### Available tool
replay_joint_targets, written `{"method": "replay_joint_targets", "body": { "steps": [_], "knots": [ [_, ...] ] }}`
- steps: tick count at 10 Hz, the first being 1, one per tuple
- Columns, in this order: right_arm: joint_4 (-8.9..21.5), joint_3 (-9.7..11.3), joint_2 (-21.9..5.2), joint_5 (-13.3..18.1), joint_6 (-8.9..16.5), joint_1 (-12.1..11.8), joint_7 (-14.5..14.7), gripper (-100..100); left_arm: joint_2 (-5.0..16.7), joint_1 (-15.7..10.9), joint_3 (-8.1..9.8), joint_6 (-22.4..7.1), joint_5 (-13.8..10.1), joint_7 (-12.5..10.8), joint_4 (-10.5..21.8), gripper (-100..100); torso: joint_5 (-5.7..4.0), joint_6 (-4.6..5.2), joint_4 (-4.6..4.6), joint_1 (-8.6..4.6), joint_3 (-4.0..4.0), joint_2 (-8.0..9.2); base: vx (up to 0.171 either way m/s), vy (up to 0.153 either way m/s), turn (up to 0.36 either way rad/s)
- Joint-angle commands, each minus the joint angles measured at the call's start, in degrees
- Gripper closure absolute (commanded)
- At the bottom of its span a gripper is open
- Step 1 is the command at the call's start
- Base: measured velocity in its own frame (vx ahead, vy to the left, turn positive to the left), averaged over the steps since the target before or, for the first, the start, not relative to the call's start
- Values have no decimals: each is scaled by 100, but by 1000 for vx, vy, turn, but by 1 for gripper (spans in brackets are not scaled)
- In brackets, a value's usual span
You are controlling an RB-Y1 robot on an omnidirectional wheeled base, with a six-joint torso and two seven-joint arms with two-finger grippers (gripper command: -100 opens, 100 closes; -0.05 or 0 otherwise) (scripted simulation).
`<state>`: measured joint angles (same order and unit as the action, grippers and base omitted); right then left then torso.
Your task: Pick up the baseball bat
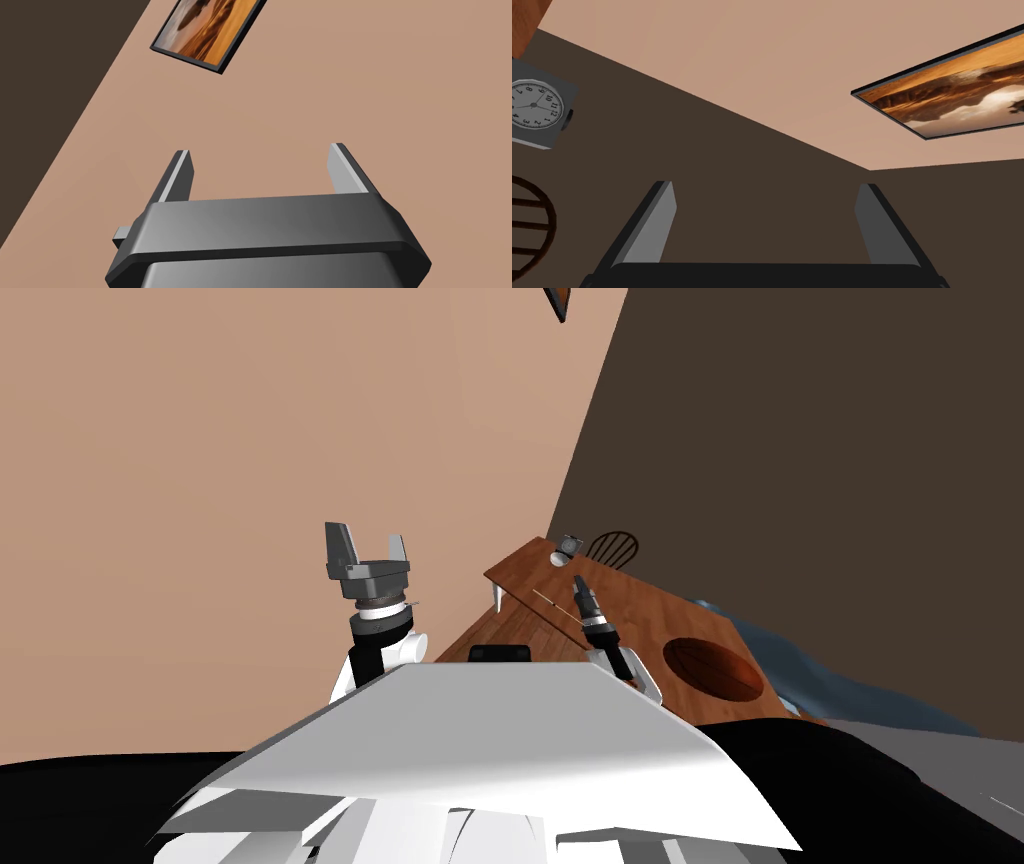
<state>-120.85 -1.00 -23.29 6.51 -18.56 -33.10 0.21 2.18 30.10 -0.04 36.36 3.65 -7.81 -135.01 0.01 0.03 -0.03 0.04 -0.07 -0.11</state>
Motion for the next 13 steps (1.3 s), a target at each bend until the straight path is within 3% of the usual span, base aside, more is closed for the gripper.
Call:
{"method": "replay_joint_targets", "body": {
  "steps": [1,4,5,6,7,9,10,12,13],
  "knots": [
    [279,38,-229,98,-38,-47,129,-100,0,0,0,0,0,0,0,0,0,0,0,0,0,0,32,12,156],
    [834,92,-797,322,58,-203,362,-100,0,-1,0,0,0,0,0,0,0,-6,-1,-1,-4,-7,44,6,353],
    [844,92,-861,322,58,-203,362,-100,0,0,0,0,0,0,0,0,-1,-4,-2,-6,-5,-8,36,-11,115],
    [1049,121,-1069,405,83,-253,434,-100,0,0,0,0,0,0,0,0,-1,1,-1,-5,-2,-4,28,3,201],
    [1056,121,-1069,405,83,-253,434,-100,0,0,0,0,0,0,0,0,0,-3,0,-2,-1,-2,22,-1,133],
    [1428,201,-1467,578,123,-347,567,-100,0,-1,0,0,0,0,0,0,0,-3,1,-2,1,2,26,-3,313],
    [1511,201,-1481,578,123,-347,567,-100,0,-1,0,0,0,0,0,0,-1,-5,0,-3,-1,-2,28,-12,150],
    [1942,306,-1820,762,146,-433,684,-100,0,0,0,0,0,0,0,0,0,-1,0,-3,0,1,27,-4,285],
    [1999,306,-1882,762,146,-433,684,-100,0,0,0,0,0,0,0,0,-1,-3,0,-3,-1,-2,22,-11,150]
  ]
}}
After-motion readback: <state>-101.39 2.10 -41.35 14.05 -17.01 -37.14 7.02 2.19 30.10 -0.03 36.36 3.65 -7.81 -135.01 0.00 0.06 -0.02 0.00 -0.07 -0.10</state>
